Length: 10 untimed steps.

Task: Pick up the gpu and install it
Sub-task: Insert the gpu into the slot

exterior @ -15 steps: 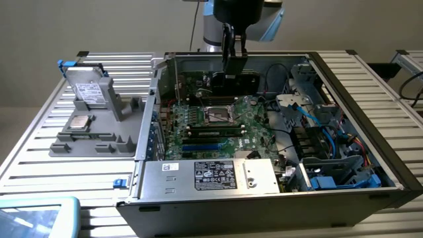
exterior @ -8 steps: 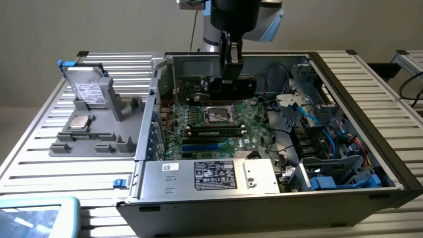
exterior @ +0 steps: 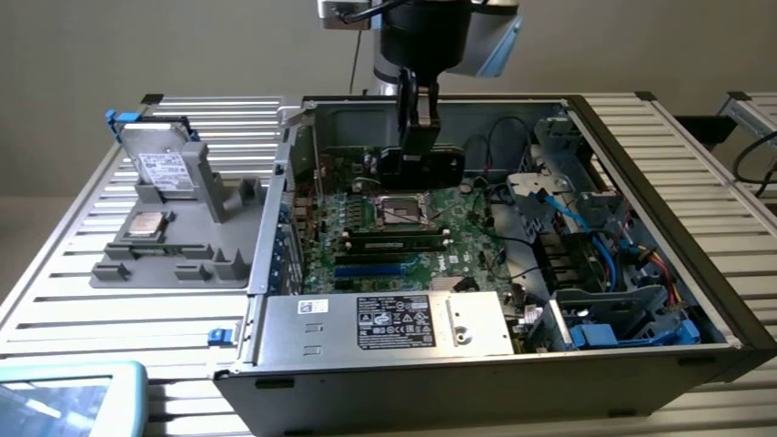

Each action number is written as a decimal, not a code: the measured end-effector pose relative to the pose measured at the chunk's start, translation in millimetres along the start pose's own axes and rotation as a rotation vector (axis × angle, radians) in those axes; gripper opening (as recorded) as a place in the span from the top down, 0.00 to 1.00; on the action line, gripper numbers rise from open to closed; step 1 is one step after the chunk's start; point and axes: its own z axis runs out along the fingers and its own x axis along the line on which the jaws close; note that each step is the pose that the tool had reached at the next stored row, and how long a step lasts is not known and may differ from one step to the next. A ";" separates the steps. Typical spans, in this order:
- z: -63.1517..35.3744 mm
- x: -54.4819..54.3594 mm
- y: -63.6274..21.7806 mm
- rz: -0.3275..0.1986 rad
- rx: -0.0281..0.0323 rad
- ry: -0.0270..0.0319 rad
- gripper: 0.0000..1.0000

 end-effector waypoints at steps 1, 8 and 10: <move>1.4 0.0 0.3 0.000 0.0000 0.0004 0.73; 10.7 4.0 5.2 -0.001 -0.0020 0.0014 0.73; 14.3 5.0 6.9 -0.001 -0.0023 0.0013 0.73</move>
